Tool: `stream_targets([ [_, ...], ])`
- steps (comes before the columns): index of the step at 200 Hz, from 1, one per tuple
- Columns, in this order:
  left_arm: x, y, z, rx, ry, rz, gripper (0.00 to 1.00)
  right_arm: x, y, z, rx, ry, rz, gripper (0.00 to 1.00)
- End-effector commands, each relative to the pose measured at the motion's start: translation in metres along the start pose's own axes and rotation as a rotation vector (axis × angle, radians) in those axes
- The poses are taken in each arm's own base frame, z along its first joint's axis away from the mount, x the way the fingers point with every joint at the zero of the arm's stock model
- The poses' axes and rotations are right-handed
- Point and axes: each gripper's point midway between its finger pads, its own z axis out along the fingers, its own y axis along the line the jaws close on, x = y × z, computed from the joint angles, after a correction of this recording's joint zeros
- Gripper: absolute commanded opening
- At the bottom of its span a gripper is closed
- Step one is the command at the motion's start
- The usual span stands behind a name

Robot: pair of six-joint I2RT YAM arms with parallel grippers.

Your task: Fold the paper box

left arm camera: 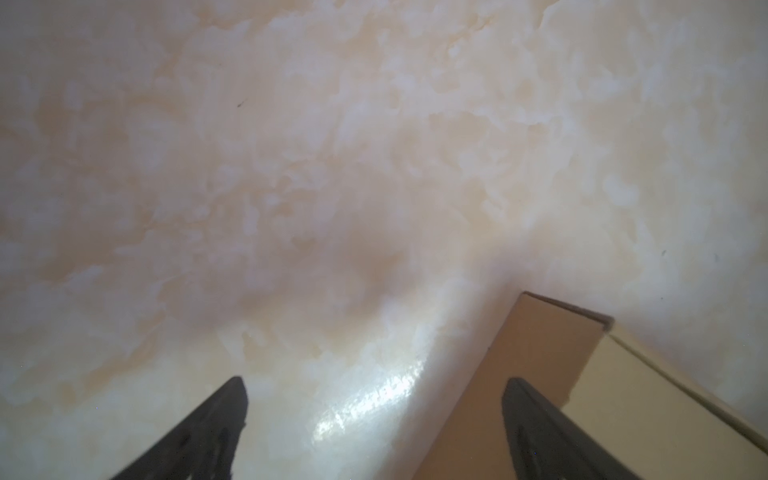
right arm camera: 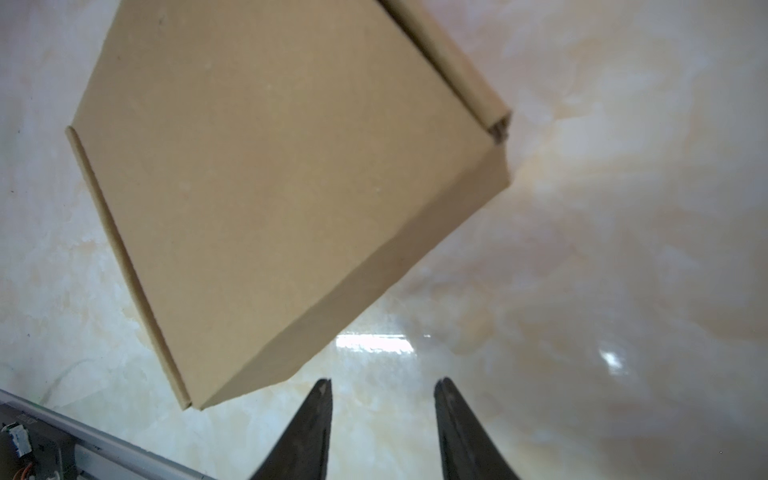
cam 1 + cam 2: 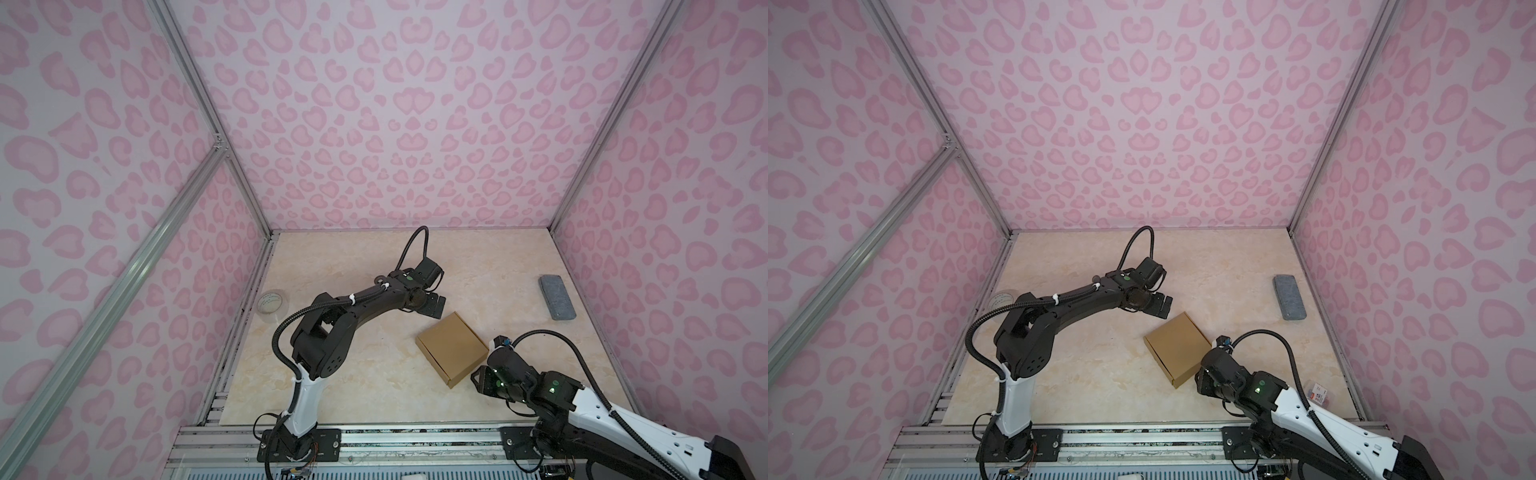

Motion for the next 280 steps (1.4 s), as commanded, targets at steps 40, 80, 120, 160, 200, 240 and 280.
stream_targets([
  [40,0.013,0.011,0.006,0.022,-0.003,-0.064,0.99,0.008,0.041,0.011,-0.037,0.058,-0.152,0.43],
  [80,0.025,0.013,0.016,0.029,0.020,-0.079,0.98,0.010,0.051,0.019,-0.035,0.081,-0.191,0.44],
  [120,0.037,0.007,0.021,0.059,0.039,-0.092,0.98,0.004,0.054,0.022,0.001,0.070,-0.230,0.45],
  [160,0.061,0.000,0.024,0.073,0.074,-0.106,0.98,-0.005,0.060,0.029,0.022,0.048,-0.255,0.45],
  [200,0.077,-0.005,0.025,0.093,0.097,-0.128,0.98,-0.016,0.054,0.033,0.083,-0.003,-0.251,0.45],
  [240,0.089,-0.007,0.025,0.114,0.114,-0.155,0.97,-0.037,0.047,0.025,0.120,-0.126,-0.205,0.46],
  [280,0.096,-0.011,0.026,0.133,0.128,-0.172,0.97,-0.056,0.055,0.017,0.055,-0.255,-0.155,0.47],
])
